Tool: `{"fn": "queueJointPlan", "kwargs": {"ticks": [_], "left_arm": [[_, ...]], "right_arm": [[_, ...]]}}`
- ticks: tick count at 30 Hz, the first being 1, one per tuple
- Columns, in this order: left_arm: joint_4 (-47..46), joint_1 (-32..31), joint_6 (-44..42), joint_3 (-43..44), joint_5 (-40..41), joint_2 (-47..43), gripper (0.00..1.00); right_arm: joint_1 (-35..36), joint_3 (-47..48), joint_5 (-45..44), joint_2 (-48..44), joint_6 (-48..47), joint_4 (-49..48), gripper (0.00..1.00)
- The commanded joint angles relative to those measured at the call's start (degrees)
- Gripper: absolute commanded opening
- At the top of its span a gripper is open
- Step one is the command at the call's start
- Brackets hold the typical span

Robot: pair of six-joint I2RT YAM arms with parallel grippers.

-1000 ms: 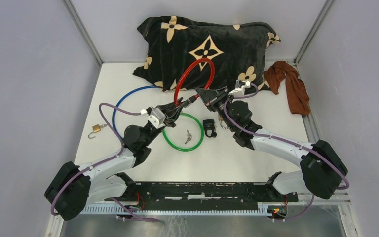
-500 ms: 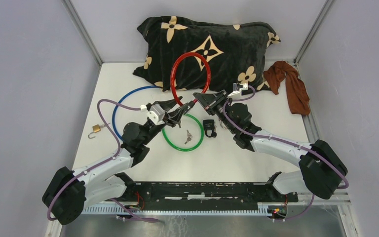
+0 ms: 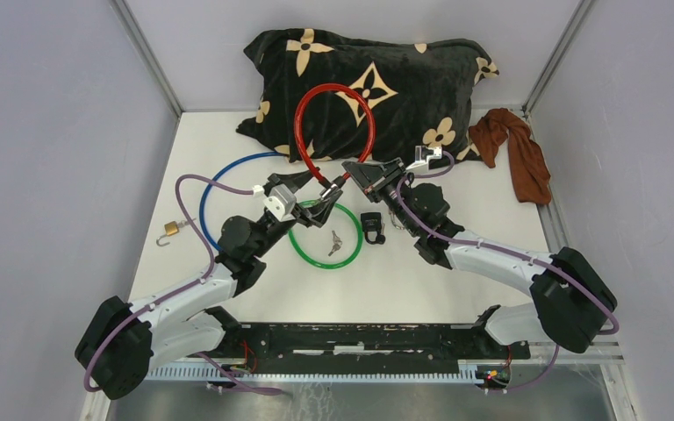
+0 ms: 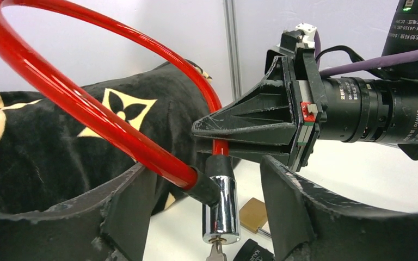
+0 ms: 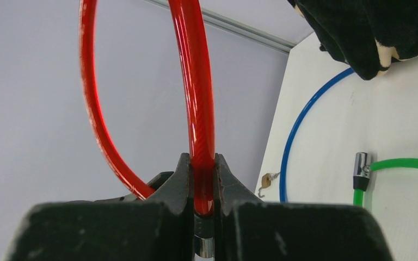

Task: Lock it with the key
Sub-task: Lock the lock.

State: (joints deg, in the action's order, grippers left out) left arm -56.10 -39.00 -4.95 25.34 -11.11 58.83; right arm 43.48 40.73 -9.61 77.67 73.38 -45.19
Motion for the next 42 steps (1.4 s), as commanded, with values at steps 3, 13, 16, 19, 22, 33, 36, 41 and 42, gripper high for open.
{"fn": "queueJointPlan", "kwargs": {"ticks": [3,13,16,19,22,33,36,41,42], "left_arm": [[-1.1,-0.4,-1.0,1.7,-3.2,-0.6,0.8],[-2.3,-0.4,-2.4,2.0,-3.5,0.0,0.73],[-2.8,-0.4,-2.2,1.9,-4.4,0.1,0.66],[-3.7,-0.4,-2.4,2.0,-5.2,0.3,0.51],[-4.0,-0.4,-3.2,2.1,-5.3,0.4,0.26],[-4.5,-0.4,-13.5,1.8,-6.0,-0.3,0.02],[-4.9,-0.4,-21.1,1.4,-7.3,-0.2,0.02],[-7.4,-0.2,-43.8,0.3,-9.8,0.3,0.02],[-7.4,-0.1,-46.1,0.3,-10.0,0.2,0.02]], "right_arm": [[-0.2,0.5,0.8,0.7,1.9,-11.5,0.0],[-0.2,0.6,2.1,1.6,1.5,-14.9,0.0],[-0.3,0.8,2.4,1.8,1.2,-15.0,0.0],[-0.3,0.8,2.6,2.1,1.4,-15.1,0.0],[-0.3,1.0,3.0,2.4,1.3,-15.5,0.0],[-1.0,1.2,8.1,4.4,-1.2,-18.5,0.0],[-2.2,1.9,14.6,5.9,-5.9,-21.0,0.0],[-3.8,-0.2,31.4,11.3,-14.4,-45.2,0.0],[-4.2,-0.8,33.5,12.6,-14.8,-49.1,0.0]]}}
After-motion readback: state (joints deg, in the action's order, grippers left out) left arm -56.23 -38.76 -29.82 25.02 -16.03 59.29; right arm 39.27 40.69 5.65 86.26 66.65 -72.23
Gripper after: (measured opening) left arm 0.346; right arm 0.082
